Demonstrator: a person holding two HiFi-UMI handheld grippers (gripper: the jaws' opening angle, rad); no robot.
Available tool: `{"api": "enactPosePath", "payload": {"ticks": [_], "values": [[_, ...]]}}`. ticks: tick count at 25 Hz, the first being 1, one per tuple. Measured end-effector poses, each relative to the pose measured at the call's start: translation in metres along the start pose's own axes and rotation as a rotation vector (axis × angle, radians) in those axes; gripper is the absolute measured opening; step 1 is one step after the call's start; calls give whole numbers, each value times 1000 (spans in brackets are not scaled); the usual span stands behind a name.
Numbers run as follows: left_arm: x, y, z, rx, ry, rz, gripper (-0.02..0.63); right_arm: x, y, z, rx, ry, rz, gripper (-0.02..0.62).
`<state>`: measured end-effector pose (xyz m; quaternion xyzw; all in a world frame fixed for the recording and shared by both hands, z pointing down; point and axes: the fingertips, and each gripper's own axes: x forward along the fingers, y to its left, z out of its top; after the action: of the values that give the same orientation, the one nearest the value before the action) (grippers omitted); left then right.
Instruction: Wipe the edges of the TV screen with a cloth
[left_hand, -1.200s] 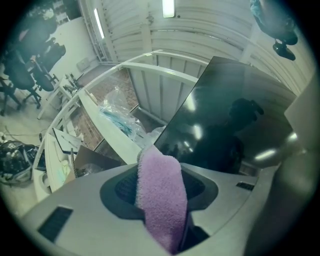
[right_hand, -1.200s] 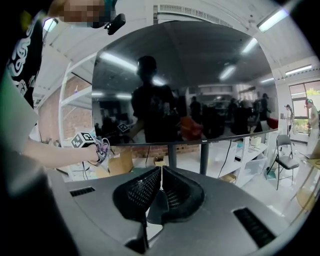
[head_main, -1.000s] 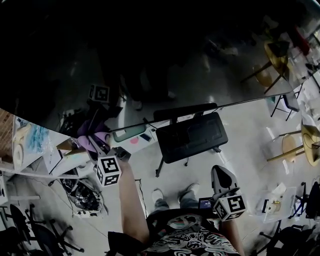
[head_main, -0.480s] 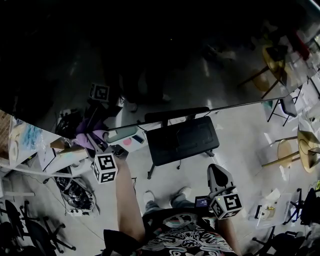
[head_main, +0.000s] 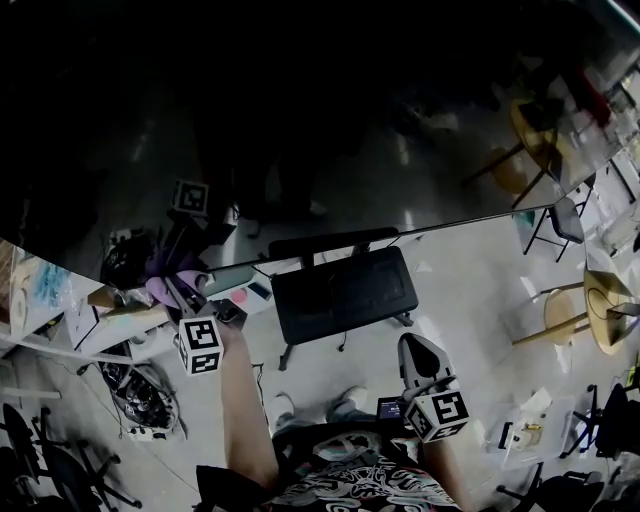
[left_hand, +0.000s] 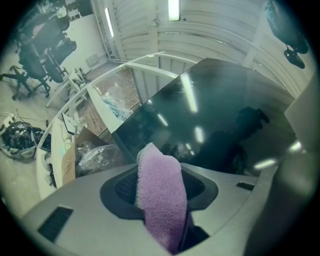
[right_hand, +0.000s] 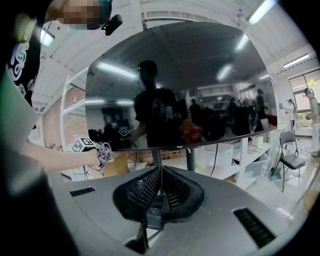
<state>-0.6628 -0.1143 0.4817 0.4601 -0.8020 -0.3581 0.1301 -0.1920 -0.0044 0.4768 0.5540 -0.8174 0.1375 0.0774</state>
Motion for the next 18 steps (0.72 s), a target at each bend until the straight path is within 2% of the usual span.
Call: {"api": "enactPosePath", "payload": {"ticks": [18], "values": [[-29, -51, -43, -17, 33, -30, 175, -7, -43, -2, 14, -12, 23, 29]]}}
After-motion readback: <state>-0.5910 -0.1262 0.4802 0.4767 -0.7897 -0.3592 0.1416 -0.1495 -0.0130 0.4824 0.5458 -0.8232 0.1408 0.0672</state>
